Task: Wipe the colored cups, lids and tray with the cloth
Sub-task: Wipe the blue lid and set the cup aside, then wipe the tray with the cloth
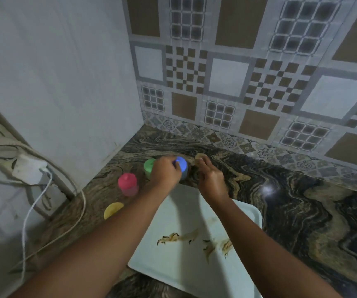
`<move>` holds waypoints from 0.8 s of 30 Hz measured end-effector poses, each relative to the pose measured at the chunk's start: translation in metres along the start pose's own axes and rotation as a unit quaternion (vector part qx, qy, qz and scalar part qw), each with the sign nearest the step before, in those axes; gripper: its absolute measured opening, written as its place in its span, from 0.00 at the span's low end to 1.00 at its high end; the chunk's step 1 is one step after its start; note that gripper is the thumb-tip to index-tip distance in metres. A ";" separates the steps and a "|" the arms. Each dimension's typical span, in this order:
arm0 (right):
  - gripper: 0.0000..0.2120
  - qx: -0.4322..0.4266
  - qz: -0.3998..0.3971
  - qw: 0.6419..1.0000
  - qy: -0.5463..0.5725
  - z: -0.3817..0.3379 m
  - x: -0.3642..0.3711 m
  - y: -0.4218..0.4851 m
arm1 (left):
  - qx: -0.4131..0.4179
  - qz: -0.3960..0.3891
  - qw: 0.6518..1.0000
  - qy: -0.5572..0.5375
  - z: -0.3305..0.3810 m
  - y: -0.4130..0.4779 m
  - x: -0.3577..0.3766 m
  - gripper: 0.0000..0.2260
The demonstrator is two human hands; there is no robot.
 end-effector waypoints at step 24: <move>0.19 0.107 0.084 0.989 0.049 0.012 0.027 0.023 | 0.089 -0.089 0.978 0.164 -0.027 0.037 0.060 0.14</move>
Point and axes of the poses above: each hand's wrist, its own y-axis towards the middle knuckle, its own x-axis out of the palm, z = x × y, the point moved 1 cm from there along y, towards the middle knuckle, and after that the axes turned 5 degrees about z, right-handed, at the moved point
